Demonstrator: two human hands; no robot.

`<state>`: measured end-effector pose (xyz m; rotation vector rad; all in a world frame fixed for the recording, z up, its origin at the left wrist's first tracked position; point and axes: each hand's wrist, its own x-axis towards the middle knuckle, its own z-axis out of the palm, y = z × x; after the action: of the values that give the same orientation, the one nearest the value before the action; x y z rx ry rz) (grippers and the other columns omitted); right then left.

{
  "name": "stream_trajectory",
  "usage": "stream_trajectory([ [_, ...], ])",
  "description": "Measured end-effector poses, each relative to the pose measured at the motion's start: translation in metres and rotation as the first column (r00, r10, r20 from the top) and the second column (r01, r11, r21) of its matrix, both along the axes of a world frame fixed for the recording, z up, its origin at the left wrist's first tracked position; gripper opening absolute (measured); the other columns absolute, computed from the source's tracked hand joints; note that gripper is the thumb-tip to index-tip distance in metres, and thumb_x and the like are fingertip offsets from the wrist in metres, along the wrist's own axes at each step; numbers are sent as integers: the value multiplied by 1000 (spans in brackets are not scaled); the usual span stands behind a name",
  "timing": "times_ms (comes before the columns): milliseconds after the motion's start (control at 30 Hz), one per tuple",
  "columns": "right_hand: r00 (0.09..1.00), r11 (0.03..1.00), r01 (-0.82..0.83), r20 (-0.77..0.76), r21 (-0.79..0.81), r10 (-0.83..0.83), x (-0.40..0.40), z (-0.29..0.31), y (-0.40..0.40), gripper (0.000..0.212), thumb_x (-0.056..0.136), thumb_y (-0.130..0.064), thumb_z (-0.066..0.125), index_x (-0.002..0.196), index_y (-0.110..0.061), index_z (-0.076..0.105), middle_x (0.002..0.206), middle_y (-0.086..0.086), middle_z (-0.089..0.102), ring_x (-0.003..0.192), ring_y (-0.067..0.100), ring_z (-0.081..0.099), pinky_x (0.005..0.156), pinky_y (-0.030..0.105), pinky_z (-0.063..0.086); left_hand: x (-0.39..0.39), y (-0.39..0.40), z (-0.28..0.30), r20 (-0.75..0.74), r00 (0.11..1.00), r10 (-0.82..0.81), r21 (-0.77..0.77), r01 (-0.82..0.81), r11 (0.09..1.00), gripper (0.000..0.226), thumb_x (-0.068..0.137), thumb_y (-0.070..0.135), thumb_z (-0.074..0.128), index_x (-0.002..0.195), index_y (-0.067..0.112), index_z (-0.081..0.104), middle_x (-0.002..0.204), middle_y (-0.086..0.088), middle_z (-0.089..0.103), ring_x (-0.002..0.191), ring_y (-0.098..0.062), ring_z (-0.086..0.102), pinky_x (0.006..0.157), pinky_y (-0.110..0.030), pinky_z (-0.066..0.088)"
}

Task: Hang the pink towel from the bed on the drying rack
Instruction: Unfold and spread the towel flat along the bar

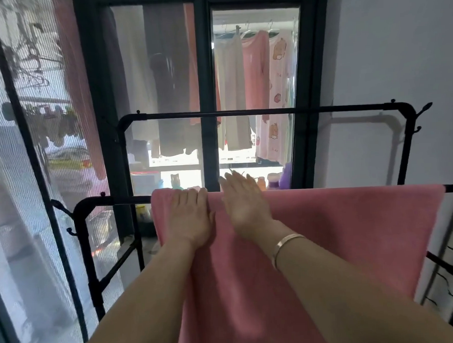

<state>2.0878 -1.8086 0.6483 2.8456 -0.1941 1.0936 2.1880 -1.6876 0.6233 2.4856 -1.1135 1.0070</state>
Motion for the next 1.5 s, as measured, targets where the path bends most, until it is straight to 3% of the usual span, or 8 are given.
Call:
stream_trajectory([
  [400, 994, 991, -65, 92, 114, 55, 14, -23, 15, 46, 97, -17, 38, 143, -15, 37, 139, 5, 49, 131, 24, 38, 117, 41, 10, 20, 47, 2, 58, 998, -18, -272, 34, 962, 39, 97, 26, 44, 133, 12, 52, 135, -11, 55, 128, -30, 45, 113, -48, 20],
  [667, 993, 990, -56, 113, 130, 42, 16, -20, 15, 44, 95, -12, 41, 139, -15, 44, 137, 5, 53, 130, 23, 41, 117, 41, 15, 33, 56, 9, 6, 992, -126, -365, 120, 923, 30, 88, 12, 51, 104, 28, 70, 93, 3, 71, 87, -21, 63, 81, -35, 50],
  [800, 995, 994, -31, 97, 105, 21, 17, -20, 17, 45, 94, -11, 42, 139, -14, 44, 136, 5, 53, 129, 23, 42, 117, 41, 15, 40, 63, 8, -162, 986, -29, -617, -79, 783, 29, 83, 10, 39, 78, 17, 66, 72, -5, 64, 67, -28, 57, 63, -39, 49],
  [900, 997, 996, 3, 76, 93, -11, 17, -19, 17, 43, 95, -12, 41, 138, -14, 44, 136, 4, 52, 131, 23, 40, 118, 42, 15, 47, 64, 2, -204, 978, 50, -581, -162, 797, 20, 83, 3, 38, 73, 8, 55, 73, -11, 57, 68, -32, 52, 61, -40, 42],
  [1100, 998, 998, 68, -19, -3, -68, 38, 10, 37, 46, 98, -20, 34, 144, -17, 30, 153, 8, 29, 143, 25, 20, 118, 42, 5, 47, 70, -9, -65, 995, 75, -400, -95, 912, 26, 86, 4, 46, 104, 8, 65, 98, -12, 62, 92, -30, 54, 86, -40, 42],
  [1233, 982, 993, -39, -178, 115, 60, 60, 1, 65, 49, 101, -29, 28, 148, -24, 18, 154, 4, 26, 144, 23, 15, 117, 44, 1, 32, 72, -8, -92, 996, 14, -599, -67, 798, 25, 90, 20, 54, 105, 4, 67, 115, -17, 63, 109, -36, 55, 100, -48, 39],
  [1367, 999, 993, -15, -34, 116, 19, 63, -8, 66, 39, 99, -22, 36, 137, -27, 45, 129, 3, 56, 124, 25, 44, 115, 44, 14, 29, 72, 2, -426, 901, -78, -744, -301, 596, 24, 91, 32, 50, 103, 12, 57, 99, -8, 64, 94, -33, 59, 90, -46, 45],
  [1500, 986, 933, -68, 164, 354, 9, 66, 8, 73, 28, 89, -12, 47, 80, -18, 73, 79, 3, 70, 84, 29, 58, 84, 36, 41, 34, 69, 9, -645, 730, -225, -696, -441, 566, 29, 93, 44, 45, 86, 17, 55, 85, 0, 62, 85, -28, 59, 86, -41, 46],
])
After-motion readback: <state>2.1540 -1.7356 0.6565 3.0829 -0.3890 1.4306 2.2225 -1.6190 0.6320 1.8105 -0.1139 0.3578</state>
